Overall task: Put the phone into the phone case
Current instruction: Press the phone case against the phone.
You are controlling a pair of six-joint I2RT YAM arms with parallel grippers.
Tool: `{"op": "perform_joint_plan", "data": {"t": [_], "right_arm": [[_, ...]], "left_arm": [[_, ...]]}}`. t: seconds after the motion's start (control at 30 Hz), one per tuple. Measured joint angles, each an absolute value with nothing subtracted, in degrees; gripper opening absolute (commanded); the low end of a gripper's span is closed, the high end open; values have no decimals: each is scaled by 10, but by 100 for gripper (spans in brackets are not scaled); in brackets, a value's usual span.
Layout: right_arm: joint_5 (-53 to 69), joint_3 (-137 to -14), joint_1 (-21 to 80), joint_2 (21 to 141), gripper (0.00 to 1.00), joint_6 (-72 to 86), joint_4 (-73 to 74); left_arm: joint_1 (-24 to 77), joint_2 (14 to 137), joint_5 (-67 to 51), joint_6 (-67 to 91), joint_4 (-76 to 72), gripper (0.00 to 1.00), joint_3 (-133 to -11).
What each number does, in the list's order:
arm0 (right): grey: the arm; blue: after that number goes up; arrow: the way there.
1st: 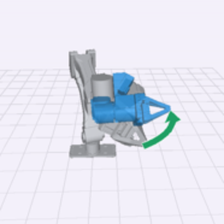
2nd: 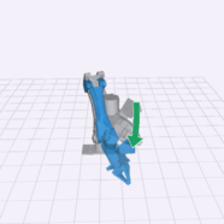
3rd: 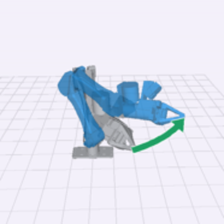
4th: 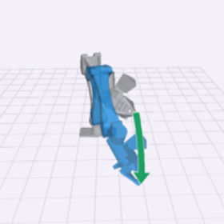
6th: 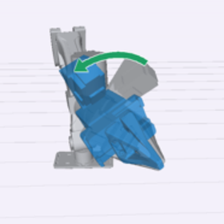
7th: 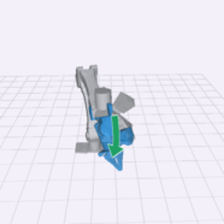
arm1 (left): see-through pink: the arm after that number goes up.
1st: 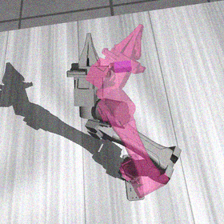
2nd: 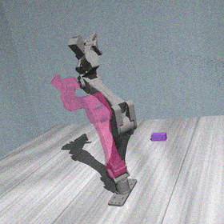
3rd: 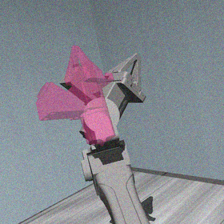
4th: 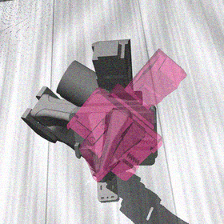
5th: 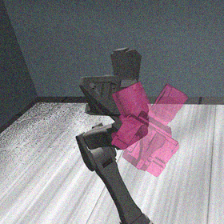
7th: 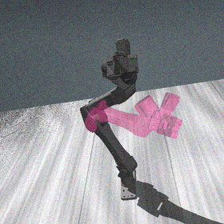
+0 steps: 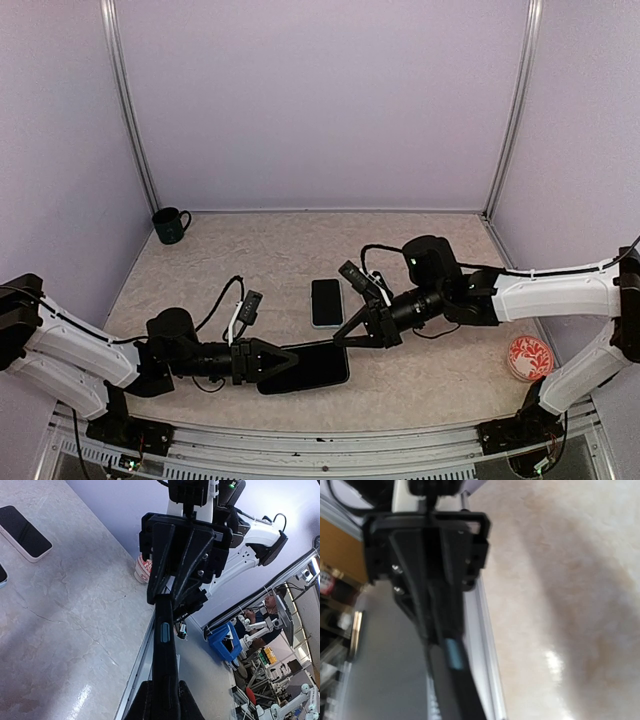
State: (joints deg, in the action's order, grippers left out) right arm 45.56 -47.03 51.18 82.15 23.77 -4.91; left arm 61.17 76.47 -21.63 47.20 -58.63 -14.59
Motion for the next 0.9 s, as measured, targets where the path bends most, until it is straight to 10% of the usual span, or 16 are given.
{"op": "perform_joint_plan", "data": {"t": [0.17, 0.9], "right_arm": [[441, -469, 512, 808, 47, 242, -37], [525, -387, 507, 779, 48, 325, -141]], "left_arm": [[612, 765, -216, 470, -581, 4, -146], [611, 683, -176, 442, -544, 0, -142]]}}
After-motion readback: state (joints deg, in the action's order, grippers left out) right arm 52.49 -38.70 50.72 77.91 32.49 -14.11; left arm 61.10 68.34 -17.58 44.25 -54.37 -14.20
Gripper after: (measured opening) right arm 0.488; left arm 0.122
